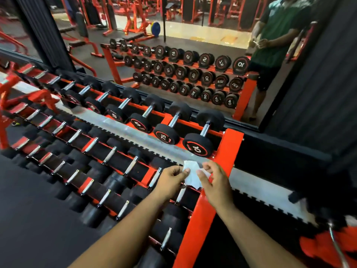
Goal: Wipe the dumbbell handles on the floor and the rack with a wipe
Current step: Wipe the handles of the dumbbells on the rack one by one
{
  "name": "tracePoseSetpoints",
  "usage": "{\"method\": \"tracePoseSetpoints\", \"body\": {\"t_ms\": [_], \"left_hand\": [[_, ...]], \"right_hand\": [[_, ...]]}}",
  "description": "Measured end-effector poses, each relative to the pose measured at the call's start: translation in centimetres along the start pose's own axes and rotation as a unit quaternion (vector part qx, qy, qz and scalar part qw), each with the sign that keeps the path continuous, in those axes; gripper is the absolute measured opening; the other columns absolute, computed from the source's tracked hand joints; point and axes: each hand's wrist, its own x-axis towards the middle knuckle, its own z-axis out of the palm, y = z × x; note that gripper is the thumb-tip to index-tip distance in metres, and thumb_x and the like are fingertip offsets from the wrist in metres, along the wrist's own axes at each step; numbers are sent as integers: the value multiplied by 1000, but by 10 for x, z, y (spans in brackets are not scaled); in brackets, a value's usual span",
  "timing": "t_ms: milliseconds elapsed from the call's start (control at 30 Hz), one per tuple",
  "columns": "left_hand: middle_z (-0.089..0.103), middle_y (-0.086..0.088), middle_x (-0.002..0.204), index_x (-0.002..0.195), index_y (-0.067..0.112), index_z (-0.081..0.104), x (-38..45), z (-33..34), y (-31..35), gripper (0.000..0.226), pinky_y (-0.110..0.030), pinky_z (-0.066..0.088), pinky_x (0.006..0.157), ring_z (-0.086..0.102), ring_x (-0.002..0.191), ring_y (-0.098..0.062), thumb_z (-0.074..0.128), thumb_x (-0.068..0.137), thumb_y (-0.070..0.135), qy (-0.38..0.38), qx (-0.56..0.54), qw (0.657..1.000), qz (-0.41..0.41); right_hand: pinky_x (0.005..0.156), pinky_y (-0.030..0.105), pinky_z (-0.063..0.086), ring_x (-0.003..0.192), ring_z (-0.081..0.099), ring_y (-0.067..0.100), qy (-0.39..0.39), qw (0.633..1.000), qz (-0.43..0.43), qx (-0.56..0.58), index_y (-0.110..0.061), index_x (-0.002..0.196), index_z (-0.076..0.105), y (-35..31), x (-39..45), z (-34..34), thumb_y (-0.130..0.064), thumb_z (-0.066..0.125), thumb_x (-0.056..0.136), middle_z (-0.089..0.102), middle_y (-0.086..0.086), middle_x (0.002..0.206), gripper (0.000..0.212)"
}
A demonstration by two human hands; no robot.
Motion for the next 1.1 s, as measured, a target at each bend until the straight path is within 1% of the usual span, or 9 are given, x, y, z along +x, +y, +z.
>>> {"method": "tracePoseSetpoints", "body": {"t_ms": [100, 267, 400, 600, 767, 867, 933, 1000, 1100], "left_hand": [[49, 10, 55, 70, 15, 62, -24, 4, 8, 33, -34, 53, 71, 47, 51, -2, 63, 102, 20, -11, -10, 1000, 0], [53, 1, 62, 70, 12, 63, -56, 14, 12, 33, -32, 57, 72, 60, 60, -10, 60, 103, 19, -8, -40, 999, 11], [57, -5, 63, 73, 12, 62, -75, 21, 10, 30, -20, 47, 49, 59, 64, -22, 62, 102, 21, 39, -3, 999, 9], [50, -1, 54, 72, 12, 53, -99, 27, -7, 33, -23, 40, 50, 50, 50, -16, 63, 102, 24, 60, 54, 996, 28], [53, 2, 56, 71, 11, 55, -120, 23, -6, 34, -26, 43, 54, 50, 51, -14, 62, 102, 21, 49, 77, 995, 44], [51, -2, 59, 71, 7, 51, -127, 10, -3, 37, -25, 45, 56, 50, 56, -18, 62, 102, 23, 47, 87, 994, 51], [51, -8, 63, 73, 4, 51, -128, -2, -2, 39, -32, 46, 59, 51, 59, -23, 64, 99, 30, 35, 87, 994, 53], [52, -9, 65, 76, 3, 54, -128, -12, 2, 36, -39, 45, 61, 51, 60, -24, 63, 92, 34, 24, 89, 994, 52], [52, -6, 66, 79, -2, 54, -127, -35, 8, 29, -35, 45, 60, 49, 63, -21, 60, 91, 23, -9, 90, 994, 61]], "right_hand": [[90, 24, 41, 103, 54, 14, -29, 995, -57, -77, -21, 110, 62, -10, -18, -3, -53, 64, 84, 62, -4, 110, 42], [85, 22, 43, 95, 59, 13, -31, 997, -48, -58, -27, 97, 67, -18, -34, -16, -36, 70, 87, 63, -10, 97, 14], [80, 24, 46, 85, 61, 9, -27, 997, -67, -18, -24, 86, 70, -20, -50, -31, -41, 60, 91, 65, -15, 86, 21], [65, 19, 40, 67, 54, -4, -13, 992, 69, 102, -24, 76, 61, -13, -82, -43, -20, 65, 96, 60, -10, 70, 20], [78, 32, 50, 83, 64, 16, -20, 988, 115, 98, -19, 96, 63, -26, -93, -34, -17, 57, 93, 67, -6, 86, 7], [91, 39, 50, 102, 64, 30, 20, 979, 170, 111, -12, 112, 61, -38, -89, -30, -7, 51, 89, 66, 1, 103, 26], [101, 35, 44, 117, 58, 26, 28, 992, 109, 60, -9, 127, 58, -48, -89, -30, -24, 52, 92, 62, 5, 123, 39], [110, 26, 34, 129, 46, 9, -56, 998, 13, 28, -14, 143, 48, -59, -90, -27, -48, 50, 94, 53, -6, 140, 59], [108, 24, 38, 124, 48, -2, -239, 970, 9, 32, -26, 145, 47, -76, -88, -6, -49, 62, 95, 53, -19, 135, 58]]}}
